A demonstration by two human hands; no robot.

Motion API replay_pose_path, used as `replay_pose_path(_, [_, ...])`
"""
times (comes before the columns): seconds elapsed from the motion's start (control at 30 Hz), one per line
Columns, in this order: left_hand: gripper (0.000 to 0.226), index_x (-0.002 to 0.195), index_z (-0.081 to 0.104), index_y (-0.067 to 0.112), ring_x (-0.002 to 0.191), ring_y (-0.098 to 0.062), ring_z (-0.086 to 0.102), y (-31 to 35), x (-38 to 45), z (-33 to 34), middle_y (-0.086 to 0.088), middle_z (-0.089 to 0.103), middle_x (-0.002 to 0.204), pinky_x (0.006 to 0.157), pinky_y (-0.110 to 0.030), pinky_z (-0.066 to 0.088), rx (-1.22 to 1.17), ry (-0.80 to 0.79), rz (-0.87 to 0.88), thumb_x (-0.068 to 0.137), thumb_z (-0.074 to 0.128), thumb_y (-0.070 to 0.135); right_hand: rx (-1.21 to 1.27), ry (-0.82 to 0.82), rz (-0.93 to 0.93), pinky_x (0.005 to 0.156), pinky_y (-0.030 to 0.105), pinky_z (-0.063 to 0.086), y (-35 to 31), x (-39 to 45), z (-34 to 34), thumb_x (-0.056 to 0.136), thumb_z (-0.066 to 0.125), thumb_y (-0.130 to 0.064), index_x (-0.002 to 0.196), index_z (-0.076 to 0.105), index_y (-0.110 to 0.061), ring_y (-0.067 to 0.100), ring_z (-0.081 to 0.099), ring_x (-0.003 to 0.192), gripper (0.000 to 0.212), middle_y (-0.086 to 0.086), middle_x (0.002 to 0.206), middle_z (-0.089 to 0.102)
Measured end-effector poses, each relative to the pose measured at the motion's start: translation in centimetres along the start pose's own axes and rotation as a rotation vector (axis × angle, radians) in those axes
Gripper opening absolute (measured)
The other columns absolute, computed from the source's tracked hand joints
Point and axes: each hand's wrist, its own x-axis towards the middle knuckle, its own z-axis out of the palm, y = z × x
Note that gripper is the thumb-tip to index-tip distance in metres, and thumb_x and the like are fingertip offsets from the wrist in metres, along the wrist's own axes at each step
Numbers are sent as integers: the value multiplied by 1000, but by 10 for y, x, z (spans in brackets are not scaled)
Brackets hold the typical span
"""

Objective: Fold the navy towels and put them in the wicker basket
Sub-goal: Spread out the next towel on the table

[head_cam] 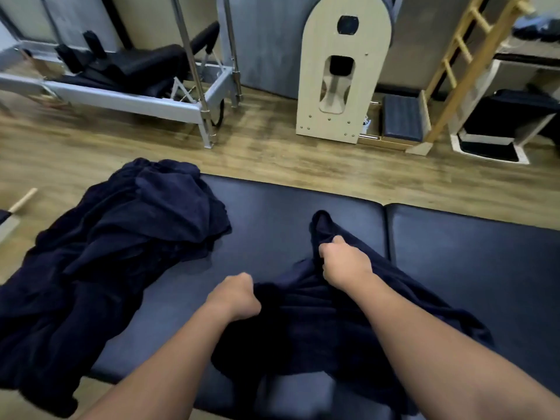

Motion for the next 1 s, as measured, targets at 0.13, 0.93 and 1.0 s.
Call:
replay_pose_path(0.13, [12,84,49,15,85,-27,62,-37,-5,18,-5,60,88,80,-42,58,-212,80,-93,72,50,13,15,29,-314,71,44,53,-31,6,11,88,53,-17,126,47,-23,39,63,94,39,2,148,27])
replay_pose_path(0.93, [20,78,48,7,46,-30,60,-125,-20,25,-21,59,55,48,-37,49,-1070,396,-381,70,56,-10,335,327,-219,84,42,43,-132,70,2,101,48,-20,110,58,-8,36,58,103,18,12,113,60])
replay_pose_path(1.0, [20,73,51,7,44,-26,53,-146,-30,-12,-19,53,53,48,-35,43,-1155,503,-376,65,58,-10,321,324,-222,84,41,42,-149,77,-18,100,49,-23,112,61,-11,35,58,106,20,11,114,62])
